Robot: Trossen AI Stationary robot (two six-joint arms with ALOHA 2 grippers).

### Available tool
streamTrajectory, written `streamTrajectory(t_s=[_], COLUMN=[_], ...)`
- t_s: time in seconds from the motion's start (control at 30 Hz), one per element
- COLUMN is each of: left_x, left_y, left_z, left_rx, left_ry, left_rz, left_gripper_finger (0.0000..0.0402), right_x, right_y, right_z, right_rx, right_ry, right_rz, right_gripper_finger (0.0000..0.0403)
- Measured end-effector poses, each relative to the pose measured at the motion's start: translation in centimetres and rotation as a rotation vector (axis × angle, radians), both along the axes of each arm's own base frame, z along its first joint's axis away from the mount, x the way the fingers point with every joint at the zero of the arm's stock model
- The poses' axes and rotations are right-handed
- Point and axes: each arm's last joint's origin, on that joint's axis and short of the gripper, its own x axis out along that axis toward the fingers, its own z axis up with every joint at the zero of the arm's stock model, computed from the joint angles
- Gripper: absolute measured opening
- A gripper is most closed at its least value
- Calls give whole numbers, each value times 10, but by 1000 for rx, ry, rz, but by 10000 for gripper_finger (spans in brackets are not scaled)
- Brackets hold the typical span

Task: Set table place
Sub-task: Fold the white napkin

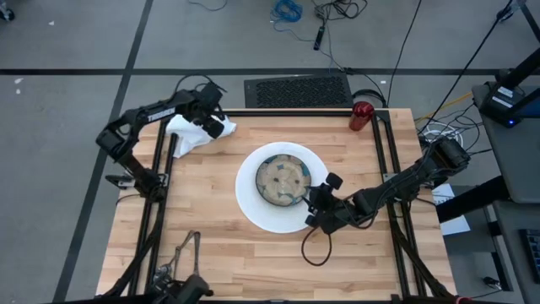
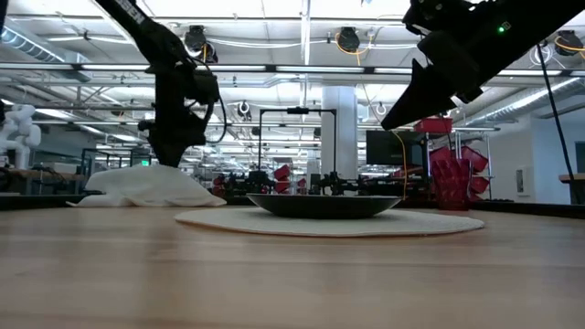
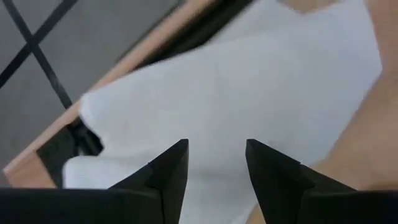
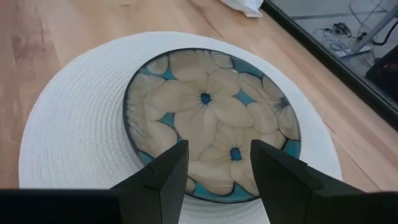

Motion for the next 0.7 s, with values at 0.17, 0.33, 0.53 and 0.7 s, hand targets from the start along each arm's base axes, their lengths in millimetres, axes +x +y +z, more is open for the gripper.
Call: streamTrajectory(t_s=[0.17,0.33,0.53,0.7], left_x=[4,6,10,22], left_y=[6,7,2,-17], left_z=[-21,-30,-24,-5], left_rx=[-39,-66,-95,-221], left_ry=[57,83,64,-136], left_rz=[20,9,-16,-109], left_gripper_finger=[148,148,148,148], right_x=[0,0,0,0], right_y=[1,1,1,0], right_z=[-1,-1,0,0], right_rx=[29,29,25,21], right_ry=[9,8,8,9], right_rz=[17,17,15,12], right_gripper_finger=[160,160,160,160])
